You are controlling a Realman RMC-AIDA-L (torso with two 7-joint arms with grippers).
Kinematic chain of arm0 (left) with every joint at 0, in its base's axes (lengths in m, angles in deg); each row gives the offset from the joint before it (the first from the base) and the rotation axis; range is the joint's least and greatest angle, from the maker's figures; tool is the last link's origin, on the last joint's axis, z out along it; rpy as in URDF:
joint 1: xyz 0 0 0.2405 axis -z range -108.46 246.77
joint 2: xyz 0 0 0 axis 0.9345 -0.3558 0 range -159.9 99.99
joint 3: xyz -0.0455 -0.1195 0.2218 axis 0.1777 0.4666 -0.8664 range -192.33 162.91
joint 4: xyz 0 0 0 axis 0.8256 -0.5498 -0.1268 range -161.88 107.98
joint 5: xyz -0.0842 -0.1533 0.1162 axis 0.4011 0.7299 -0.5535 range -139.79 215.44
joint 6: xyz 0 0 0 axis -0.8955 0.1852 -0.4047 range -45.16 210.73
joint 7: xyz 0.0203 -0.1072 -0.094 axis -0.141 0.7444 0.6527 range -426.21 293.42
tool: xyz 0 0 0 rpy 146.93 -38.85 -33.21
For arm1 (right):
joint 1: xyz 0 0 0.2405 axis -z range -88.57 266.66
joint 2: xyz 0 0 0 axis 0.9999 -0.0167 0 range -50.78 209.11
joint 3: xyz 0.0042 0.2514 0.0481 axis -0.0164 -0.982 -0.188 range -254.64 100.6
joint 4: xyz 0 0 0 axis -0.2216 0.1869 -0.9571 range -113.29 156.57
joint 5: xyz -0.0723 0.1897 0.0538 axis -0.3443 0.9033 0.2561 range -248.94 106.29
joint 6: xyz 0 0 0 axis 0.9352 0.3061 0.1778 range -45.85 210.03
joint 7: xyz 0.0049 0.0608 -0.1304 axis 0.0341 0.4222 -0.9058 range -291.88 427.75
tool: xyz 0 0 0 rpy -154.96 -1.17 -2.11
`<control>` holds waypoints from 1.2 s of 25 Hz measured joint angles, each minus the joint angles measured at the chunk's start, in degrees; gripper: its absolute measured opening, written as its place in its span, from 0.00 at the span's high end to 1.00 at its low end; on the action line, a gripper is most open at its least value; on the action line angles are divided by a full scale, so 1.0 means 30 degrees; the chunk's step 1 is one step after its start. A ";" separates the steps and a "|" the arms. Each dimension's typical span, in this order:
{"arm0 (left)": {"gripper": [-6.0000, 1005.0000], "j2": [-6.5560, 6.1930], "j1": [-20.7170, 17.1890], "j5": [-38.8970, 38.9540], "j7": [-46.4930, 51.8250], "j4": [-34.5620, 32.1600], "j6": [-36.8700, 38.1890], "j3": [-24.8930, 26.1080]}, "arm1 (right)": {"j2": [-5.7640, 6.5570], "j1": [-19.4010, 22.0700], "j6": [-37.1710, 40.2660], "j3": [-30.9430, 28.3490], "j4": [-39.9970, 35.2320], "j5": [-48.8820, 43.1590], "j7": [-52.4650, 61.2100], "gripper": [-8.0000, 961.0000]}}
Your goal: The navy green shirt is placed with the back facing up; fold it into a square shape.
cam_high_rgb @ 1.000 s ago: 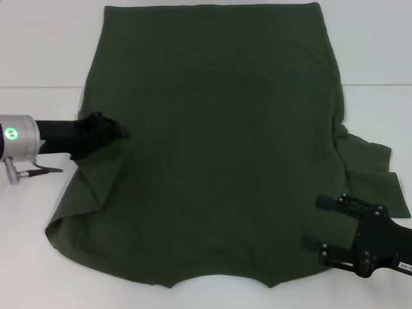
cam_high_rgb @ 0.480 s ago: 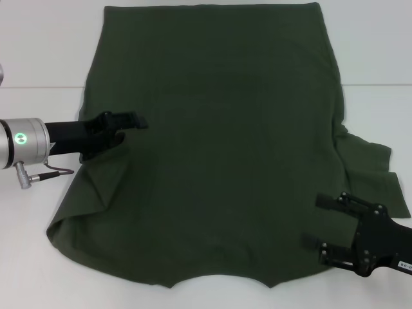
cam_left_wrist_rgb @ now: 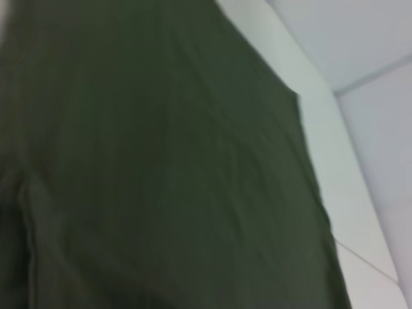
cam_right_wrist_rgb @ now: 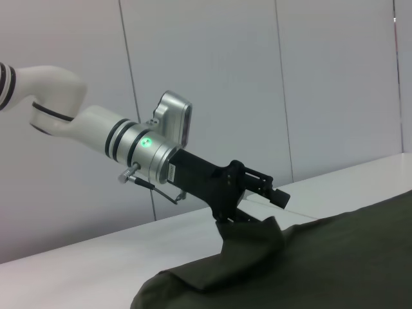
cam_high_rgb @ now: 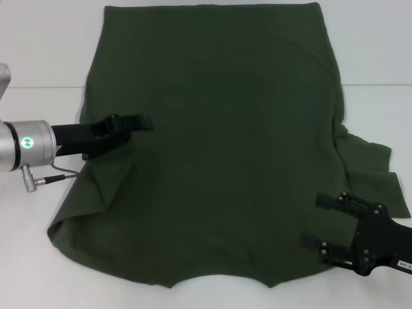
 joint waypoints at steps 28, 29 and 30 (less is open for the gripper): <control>0.26 -0.0047 -0.0400 -0.0084 0.0846 0.0036 -0.0874 -0.1032 | -0.0028 -0.0172 -0.0028 -0.0115 0.0058 0.0025 -0.0127 0.11; 0.26 -0.0123 -0.0535 -0.0094 0.0797 -0.0092 -0.0798 -0.1033 | -0.0030 -0.0171 -0.0029 -0.0114 0.0059 0.0025 -0.0126 0.11; 0.26 -0.0203 -0.0663 -0.0098 0.0746 -0.0230 -0.0801 -0.1025 | -0.0028 -0.0167 -0.0032 -0.0108 0.0058 0.0025 -0.0127 0.11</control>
